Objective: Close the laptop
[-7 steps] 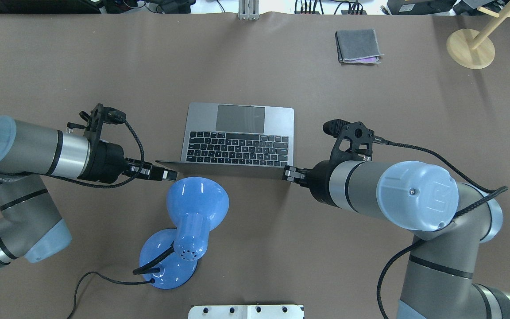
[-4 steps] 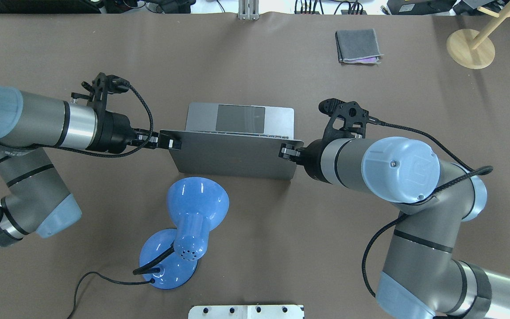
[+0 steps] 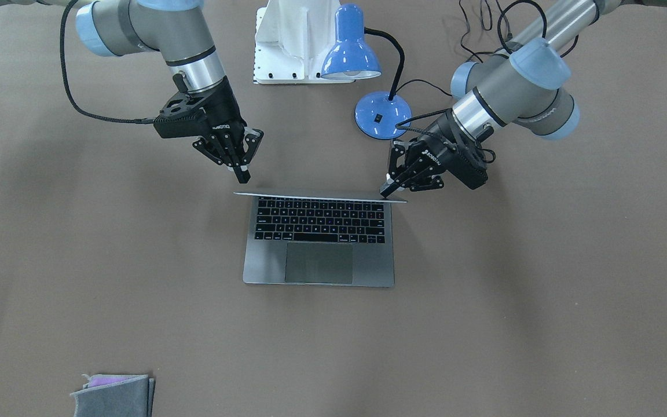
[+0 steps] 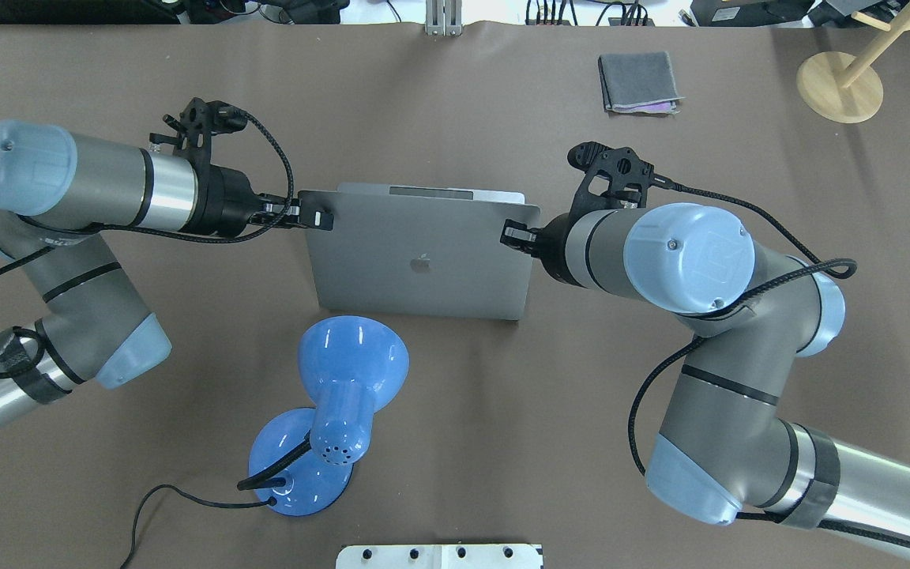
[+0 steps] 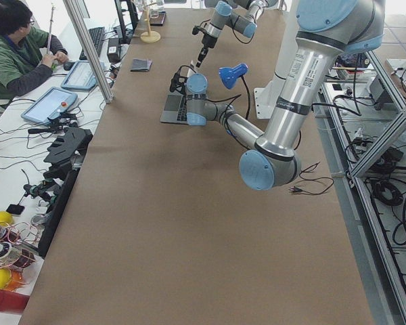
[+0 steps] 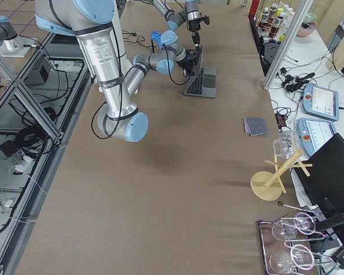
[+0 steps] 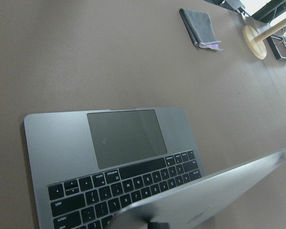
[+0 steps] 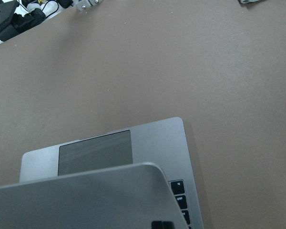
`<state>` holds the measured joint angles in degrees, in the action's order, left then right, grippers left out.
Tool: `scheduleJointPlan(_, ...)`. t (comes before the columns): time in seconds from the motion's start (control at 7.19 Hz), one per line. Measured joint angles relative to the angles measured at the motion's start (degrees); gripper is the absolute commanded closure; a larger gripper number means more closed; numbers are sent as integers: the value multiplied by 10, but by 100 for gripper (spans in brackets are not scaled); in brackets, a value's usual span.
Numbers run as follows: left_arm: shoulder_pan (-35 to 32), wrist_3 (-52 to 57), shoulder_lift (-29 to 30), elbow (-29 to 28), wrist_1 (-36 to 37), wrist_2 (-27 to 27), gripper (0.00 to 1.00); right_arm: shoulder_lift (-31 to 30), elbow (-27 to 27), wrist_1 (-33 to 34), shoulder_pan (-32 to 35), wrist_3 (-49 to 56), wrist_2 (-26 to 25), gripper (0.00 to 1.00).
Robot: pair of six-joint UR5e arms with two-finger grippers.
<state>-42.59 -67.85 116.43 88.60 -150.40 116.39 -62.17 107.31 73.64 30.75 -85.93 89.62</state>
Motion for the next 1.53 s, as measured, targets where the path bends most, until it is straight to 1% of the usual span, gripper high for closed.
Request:
scheduleJointPlan(0.14,0,1,13,-25,-1,-18,100,13,-25,-1,6,0,0,100)
scheduleJointPlan(0.42,2,13,43,-93,-1,-58,100,44,-85,-17,11,-2,-3,100)
scheduleJointPlan(0.7,6,41,56,-143,-2,-81,100,59,-149,-71,11,-5,-7,100)
scheduleJointPlan(0.83,12,48,57,-156,-2,-96,100,61,-164,-85,10,-5,-7,100)
scheduleJointPlan(1.11,19,53,58,-152,-2,-107,100,62,-170,-92,9,-4,-7,100)
scheduleJointPlan(1.25,19,52,58,-137,-1,-104,100,63,-165,-93,10,-3,-7,100)
scheduleJointPlan(1.39,14,50,57,-118,4,-86,86,62,-157,-93,11,-2,-4,96)
scheduleJointPlan(1.53,0,49,56,-95,26,-47,3,60,-145,-89,15,-1,4,3)
